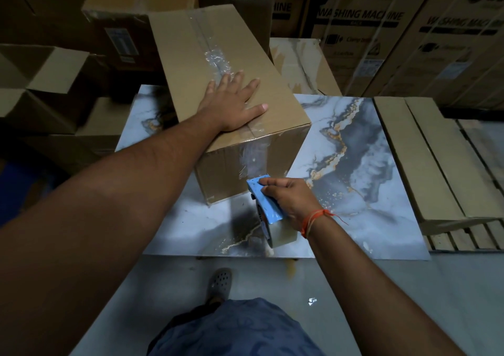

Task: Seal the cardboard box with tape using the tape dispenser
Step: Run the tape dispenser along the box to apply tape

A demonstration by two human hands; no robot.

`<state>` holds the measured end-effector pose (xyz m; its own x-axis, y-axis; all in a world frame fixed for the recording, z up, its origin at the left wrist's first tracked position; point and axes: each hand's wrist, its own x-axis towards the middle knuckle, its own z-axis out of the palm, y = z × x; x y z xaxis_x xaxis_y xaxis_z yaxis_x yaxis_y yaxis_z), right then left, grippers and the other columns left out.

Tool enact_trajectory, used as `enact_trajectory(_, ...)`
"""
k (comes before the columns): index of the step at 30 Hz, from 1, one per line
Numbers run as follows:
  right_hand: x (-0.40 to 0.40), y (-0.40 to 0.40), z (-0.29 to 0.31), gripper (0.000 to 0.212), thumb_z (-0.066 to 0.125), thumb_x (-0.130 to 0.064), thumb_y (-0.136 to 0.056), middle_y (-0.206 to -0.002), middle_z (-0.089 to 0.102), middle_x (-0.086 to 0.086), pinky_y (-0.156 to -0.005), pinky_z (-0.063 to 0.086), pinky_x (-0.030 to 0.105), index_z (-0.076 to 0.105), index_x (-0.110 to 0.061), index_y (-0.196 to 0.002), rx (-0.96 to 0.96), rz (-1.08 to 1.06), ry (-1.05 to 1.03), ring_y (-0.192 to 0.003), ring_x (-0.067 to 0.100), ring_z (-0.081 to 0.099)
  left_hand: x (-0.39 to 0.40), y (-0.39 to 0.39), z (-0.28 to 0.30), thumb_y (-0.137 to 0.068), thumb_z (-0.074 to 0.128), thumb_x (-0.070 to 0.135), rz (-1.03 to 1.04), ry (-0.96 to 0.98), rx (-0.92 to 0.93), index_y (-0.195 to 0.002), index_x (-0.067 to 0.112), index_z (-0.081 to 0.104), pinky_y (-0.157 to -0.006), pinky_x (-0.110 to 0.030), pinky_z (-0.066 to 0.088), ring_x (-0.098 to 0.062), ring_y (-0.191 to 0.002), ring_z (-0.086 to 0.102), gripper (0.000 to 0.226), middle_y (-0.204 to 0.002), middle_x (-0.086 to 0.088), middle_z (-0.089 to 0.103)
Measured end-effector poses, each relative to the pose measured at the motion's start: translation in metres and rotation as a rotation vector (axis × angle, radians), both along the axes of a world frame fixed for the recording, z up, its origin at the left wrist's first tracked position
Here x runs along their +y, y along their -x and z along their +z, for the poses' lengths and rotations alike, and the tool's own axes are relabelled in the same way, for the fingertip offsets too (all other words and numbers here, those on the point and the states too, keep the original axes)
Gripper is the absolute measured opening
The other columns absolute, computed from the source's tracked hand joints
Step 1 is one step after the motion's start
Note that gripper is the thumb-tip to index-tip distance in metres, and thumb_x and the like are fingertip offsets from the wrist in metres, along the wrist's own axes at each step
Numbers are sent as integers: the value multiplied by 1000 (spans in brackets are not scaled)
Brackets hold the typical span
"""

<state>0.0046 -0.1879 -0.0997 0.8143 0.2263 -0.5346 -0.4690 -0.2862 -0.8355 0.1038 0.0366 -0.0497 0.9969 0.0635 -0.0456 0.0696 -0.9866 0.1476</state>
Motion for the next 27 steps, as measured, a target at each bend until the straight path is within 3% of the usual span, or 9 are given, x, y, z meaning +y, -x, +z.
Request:
enact_trajectory(9, 11, -17, 14, 22, 72, -7, -84, -106, 75, 5, -96, 56, 39, 78, -10, -104, -16, 64, 151, -100, 26, 68, -1, 1, -2, -89, 18, 84, 5, -4, -22, -161, 42, 7, -124, -61, 5, -32, -158, 2, 84, -173, -4, 2)
enact_trajectory(14, 10, -14, 24, 21, 70, -10, -87, -94, 71, 2, -70, 54, 24, 77, -11, -108, -25, 99, 171, -72, 11, 61, -1, 0, -2, -88, 17, 85, 7, -4, -16, -161, 43, 6, -123, -61, 5, -33, -158, 2, 85, -173, -4, 1)
enact_trajectory(18, -7, 8, 3, 24, 67, -5, -87, -107, 76, 12, -92, 58, 48, 77, -10, -108, -4, 3, 42, -88, 24, 70, 1, -1, -3, -87, 15, 85, 9, -7, -27, -161, 42, 6, -123, -61, 6, -33, -158, 2, 86, -173, -4, 2)
enact_trajectory(21, -16, 20, -8, 24, 66, -7, -90, -111, 75, 10, -94, 57, 49, 76, -11, -112, -31, -6, 10, -97, 30, 72, 0, -1, -5, -87, 15, 85, -1, -10, -39, -161, 41, 7, -123, -62, 7, -33, -158, 4, 86, -173, -5, 4)
enact_trajectory(24, -8, 13, 1, 25, 65, -1, -89, -107, 74, 11, -90, 59, 40, 74, -4, -112, 12, -30, 0, -82, 21, 69, 0, 0, -4, -87, 15, 84, 4, -16, -33, -161, 41, 7, -123, -62, 7, -34, -158, 4, 86, -173, -5, 4)
enact_trajectory(27, 5, -10, 13, 24, 69, -2, -85, -103, 75, 14, -91, 57, 42, 76, -3, -108, 31, 25, 73, -81, 21, 66, -1, 0, -3, -86, 15, 85, 0, -12, -20, -161, 42, 6, -123, -62, 7, -33, -158, 2, 87, -173, -5, 2)
